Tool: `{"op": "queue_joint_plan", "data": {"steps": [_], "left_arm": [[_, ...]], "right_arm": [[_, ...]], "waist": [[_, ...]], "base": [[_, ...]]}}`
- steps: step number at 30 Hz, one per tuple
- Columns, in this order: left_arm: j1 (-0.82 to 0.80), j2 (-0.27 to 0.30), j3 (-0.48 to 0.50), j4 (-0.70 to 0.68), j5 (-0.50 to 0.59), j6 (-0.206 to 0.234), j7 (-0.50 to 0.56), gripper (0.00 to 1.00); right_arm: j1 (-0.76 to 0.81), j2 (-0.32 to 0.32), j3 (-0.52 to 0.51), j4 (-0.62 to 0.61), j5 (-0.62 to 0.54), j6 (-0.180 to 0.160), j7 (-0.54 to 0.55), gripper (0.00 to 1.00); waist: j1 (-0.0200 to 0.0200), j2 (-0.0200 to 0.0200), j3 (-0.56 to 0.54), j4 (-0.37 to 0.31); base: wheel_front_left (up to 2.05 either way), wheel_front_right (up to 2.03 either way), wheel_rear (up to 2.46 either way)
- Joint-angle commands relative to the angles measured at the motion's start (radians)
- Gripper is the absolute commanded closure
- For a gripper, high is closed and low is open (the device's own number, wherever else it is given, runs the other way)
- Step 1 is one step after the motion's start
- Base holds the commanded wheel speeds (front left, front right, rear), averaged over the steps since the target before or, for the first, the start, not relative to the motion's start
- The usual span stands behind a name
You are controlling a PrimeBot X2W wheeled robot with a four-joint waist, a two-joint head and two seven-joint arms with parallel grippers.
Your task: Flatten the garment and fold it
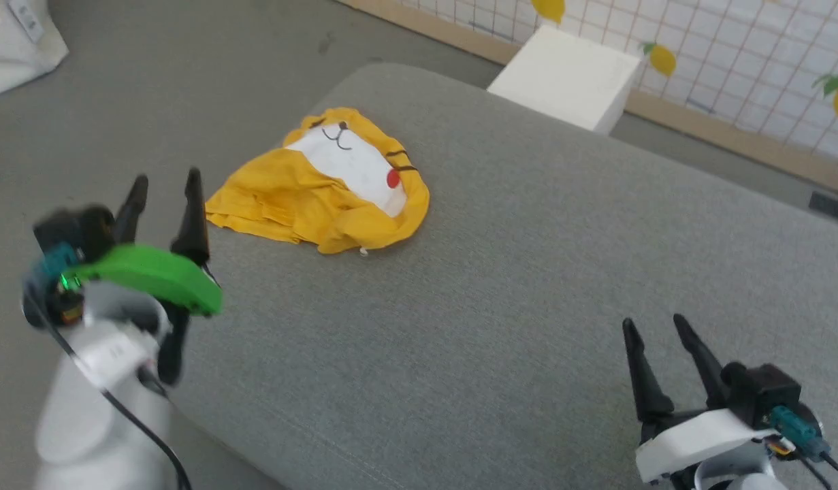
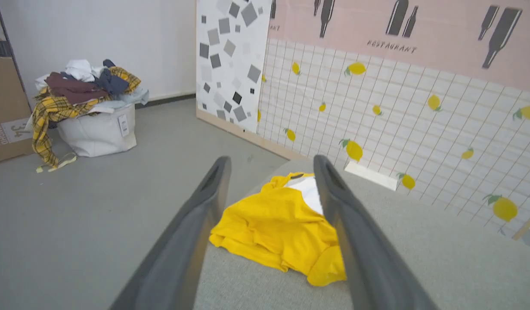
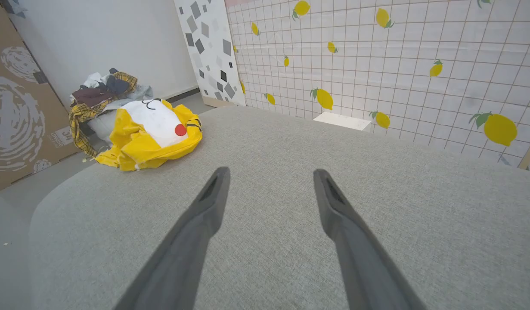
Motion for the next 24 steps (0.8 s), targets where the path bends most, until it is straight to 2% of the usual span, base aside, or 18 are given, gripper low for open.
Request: {"op": "queue_joint_plan", "data": {"steps": [1,5,10,15,20,24], "left_arm": [[-0.064,0.031,0.001,0.042,-0.021,-0.016,0.044,0.0],[-0.252,0.085,0.042,0.189,-0.151,-0.035,0.234,0.0],[-0.423,0.133,0.056,0.303,-0.234,-0.041,0.404,0.0],[-0.521,0.129,0.053,0.426,-0.3,-0.033,0.59,0.0],[-0.557,0.107,0.044,0.518,-0.329,-0.007,0.699,0.0],[-0.567,0.077,0.027,0.571,-0.33,-0.002,0.71,0.0]], "right_arm": [[-0.018,-0.001,-0.012,-0.023,-0.02,-0.001,0.015,0.0],[-0.027,-0.001,-0.048,-0.109,-0.075,-0.001,0.07,0.0],[-0.016,-0.001,-0.096,-0.211,-0.115,-0.001,0.128,0.0],[-0.001,-0.001,-0.15,-0.306,-0.13,-0.001,0.166,0.0],[0.005,-0.001,-0.186,-0.374,-0.132,-0.001,0.185,0.0],[0.008,-0.001,-0.197,-0.406,-0.132,-0.001,0.193,0.0]], "waist": [[0.0,0.0,0.09,-0.063],[0.0,0.0,0.197,-0.129],[0.0,0.0,0.32,-0.19],[0.0,0.0,0.418,-0.228],[0.0,0.0,0.478,-0.235],[0.0,0.0,0.506,-0.234]], "base": [[0.0,0.0,0.0],[0.0,0.0,0.0],[0.0,0.0,0.0],[0.0,0.0,0.0],[0.0,0.0,0.0],[0.0,0.0,0.0]]}}
